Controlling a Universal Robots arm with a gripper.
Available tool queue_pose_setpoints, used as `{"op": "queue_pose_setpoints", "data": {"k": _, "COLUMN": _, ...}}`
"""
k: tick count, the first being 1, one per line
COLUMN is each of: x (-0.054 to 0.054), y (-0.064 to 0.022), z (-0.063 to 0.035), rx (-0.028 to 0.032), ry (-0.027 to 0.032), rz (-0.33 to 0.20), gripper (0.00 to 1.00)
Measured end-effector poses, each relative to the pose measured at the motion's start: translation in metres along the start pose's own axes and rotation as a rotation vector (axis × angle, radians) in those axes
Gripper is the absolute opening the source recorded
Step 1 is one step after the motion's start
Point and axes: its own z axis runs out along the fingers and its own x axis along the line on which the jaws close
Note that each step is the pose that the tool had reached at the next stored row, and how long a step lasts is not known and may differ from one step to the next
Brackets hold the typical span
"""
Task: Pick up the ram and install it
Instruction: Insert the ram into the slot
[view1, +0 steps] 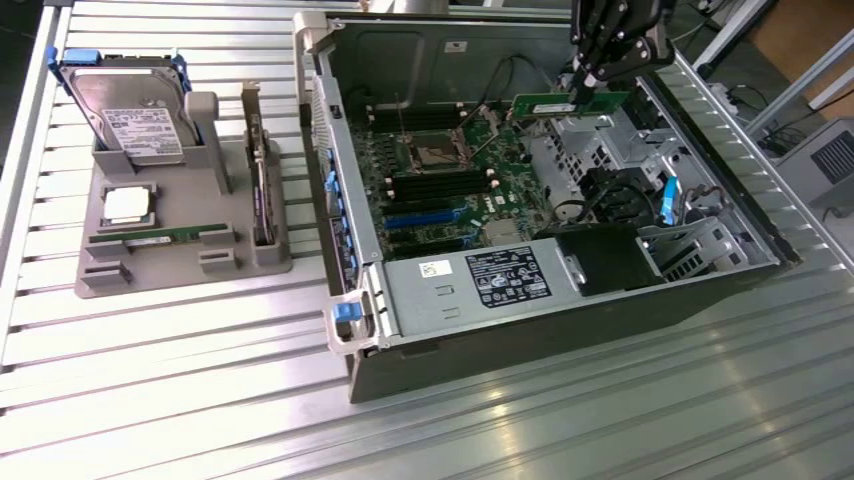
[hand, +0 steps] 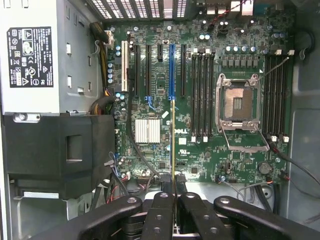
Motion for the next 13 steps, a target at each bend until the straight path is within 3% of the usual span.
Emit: {"op": "queue_pose_setpoints", "data": {"k": 13, "x": -0.0005, "y": 0.0007, "z": 0.0087, "rx": 0.0, "ry": 0.0001, "rz": 0.0, "gripper": 0.12}}
